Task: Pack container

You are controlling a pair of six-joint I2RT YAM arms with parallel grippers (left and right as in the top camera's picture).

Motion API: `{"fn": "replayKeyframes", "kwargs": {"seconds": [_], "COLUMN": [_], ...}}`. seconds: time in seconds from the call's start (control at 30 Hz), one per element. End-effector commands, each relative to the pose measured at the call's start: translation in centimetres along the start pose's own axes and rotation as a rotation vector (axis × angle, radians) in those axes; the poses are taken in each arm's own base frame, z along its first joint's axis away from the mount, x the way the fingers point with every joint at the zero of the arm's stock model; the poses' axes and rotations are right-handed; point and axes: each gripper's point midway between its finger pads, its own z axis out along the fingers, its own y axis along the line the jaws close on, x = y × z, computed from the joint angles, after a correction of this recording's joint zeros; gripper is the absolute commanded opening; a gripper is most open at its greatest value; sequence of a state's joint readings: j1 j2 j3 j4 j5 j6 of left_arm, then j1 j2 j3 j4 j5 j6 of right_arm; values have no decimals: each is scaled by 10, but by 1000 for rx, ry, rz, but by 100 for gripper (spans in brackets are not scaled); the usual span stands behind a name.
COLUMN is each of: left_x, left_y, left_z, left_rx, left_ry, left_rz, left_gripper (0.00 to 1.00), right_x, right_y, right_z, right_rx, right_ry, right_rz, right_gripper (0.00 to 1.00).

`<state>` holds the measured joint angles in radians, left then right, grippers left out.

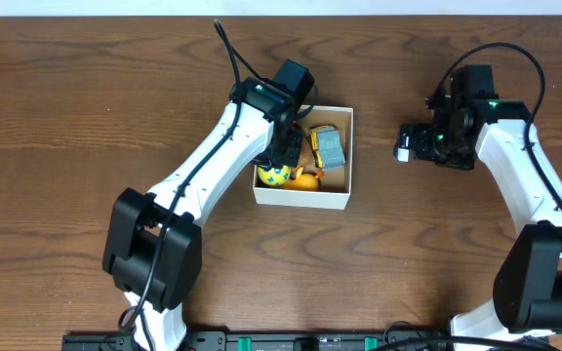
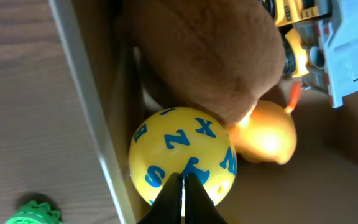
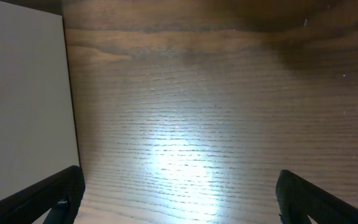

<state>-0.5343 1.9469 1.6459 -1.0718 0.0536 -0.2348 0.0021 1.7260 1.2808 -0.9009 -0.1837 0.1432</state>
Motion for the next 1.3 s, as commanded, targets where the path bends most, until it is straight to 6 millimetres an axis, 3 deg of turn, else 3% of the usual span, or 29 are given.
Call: {"fn": "replayKeyframes", "kwargs": {"seconds": [0.0,0.27,0.4,0.57,0.7,0.73,0.77,0.8,0.83,0.9,1.07,1.2,1.27], "left_x": [7,24,24,8,-11,-14,-17,-19,-20,-18,1,22,29], "left_y": [-6,-9,-7,2,16,19,22,27,32,43,92,136,146], "left_z": [18,56,58,26,-26,-41,-53,-67,-80,-98,-127,-124,-117], "left_rx": [28,40,35,2,-66,-77,-85,-94,-94,-88,-105,-140,-119], "left_ry": [61,193,200,115,-21,-61,-97,-137,-170,-208,-212,-136,-103], "left_rz": [12,4,6,4,10,21,24,16,3,-25,-215,-381,-432], "left_gripper": [6,6,6,6,8,17,53,74,85,98,98,98,98], "right_x": [0,1,1,2,2,2,2,3,3,3,3,3,3], "right_y": [-2,-2,-2,-2,-2,-2,-2,-2,-2,-3,-2,-2,-2], "right_z": [2,2,2,2,2,2,2,2,2,2,2,2,2], "right_rx": [1,2,2,2,2,3,3,3,3,3,3,3,3], "right_ry": [6,10,10,12,13,14,14,16,17,17,16,16,15], "right_rz": [-11,-11,-11,-10,-10,-10,-10,-10,-10,-10,-10,-10,-10], "right_gripper": [99,99,99,99,99,99,99,99,99,99,99,99,99]}}
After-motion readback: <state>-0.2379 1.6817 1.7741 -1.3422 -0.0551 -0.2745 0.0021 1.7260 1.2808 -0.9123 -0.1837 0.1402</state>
